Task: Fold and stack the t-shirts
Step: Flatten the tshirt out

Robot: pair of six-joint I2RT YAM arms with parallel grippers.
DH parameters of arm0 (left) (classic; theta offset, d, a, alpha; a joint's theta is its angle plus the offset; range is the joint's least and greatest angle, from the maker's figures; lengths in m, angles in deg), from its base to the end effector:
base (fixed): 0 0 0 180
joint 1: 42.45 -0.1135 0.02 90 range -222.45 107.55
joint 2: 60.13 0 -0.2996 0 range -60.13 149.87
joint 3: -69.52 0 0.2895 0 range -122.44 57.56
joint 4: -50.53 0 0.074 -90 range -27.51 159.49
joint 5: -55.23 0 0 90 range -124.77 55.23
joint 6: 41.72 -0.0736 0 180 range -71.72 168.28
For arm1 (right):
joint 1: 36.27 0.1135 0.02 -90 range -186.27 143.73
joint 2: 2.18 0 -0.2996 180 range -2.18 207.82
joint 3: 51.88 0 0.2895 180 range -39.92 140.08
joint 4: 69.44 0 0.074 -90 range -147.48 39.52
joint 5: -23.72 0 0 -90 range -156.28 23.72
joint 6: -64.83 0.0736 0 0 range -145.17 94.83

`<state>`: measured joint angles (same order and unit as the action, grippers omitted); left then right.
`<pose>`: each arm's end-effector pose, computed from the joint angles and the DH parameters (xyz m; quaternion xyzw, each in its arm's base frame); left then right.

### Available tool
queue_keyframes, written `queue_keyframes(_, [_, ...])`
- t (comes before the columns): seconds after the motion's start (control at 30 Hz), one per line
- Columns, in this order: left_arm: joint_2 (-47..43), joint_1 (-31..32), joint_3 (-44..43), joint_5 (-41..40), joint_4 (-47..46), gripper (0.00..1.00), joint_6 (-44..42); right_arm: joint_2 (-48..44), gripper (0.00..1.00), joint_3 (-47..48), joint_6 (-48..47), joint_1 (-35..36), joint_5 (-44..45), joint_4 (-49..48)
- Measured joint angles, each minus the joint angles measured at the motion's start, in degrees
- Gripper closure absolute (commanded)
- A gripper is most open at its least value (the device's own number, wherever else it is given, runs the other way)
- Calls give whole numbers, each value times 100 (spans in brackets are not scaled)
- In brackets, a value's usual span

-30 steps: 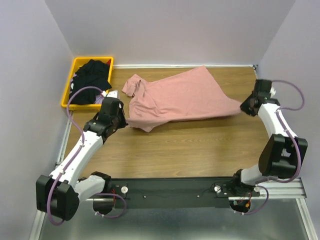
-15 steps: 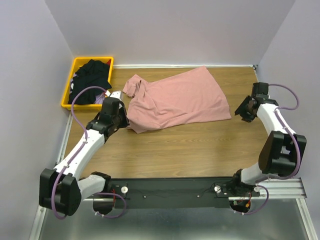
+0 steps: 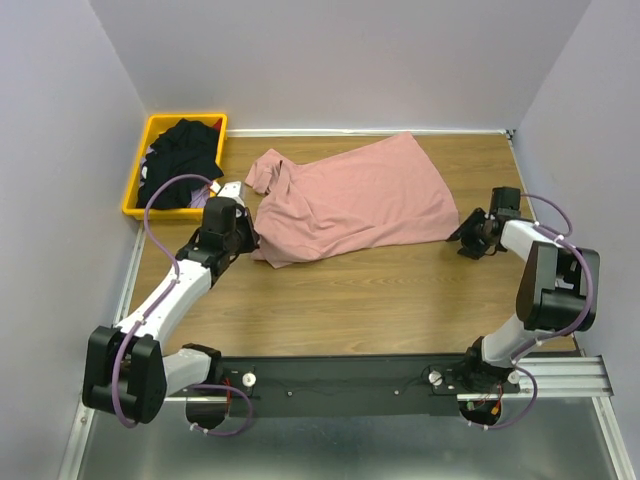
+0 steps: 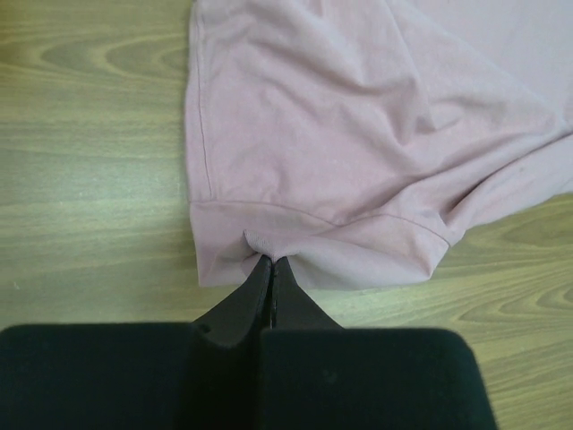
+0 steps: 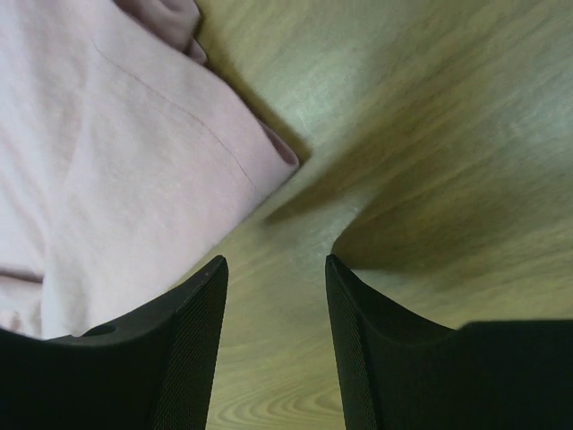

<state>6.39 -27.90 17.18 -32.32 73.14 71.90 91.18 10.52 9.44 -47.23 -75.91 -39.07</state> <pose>0.2891 -0.0783 0.2290 -0.0611 0.8919 -0.1645 0.4169 0.3520 -0.0556 0.1351 0.3547 0.8982 0.1302 0.2248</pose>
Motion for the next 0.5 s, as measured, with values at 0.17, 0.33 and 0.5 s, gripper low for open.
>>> queue_keyframes(0.17, [-85,-109,39,2,-131,100,2,103,44,-94,354,0,-22,-660])
queue_keyframes(0.33, [-122,-221,57,4,-164,100,2,308,63,-94,597,0,-15,-1272])
queue_keyframes(0.5, [-138,-299,52,7,-157,100,4,527,96,-79,686,-7,-17,-1550])
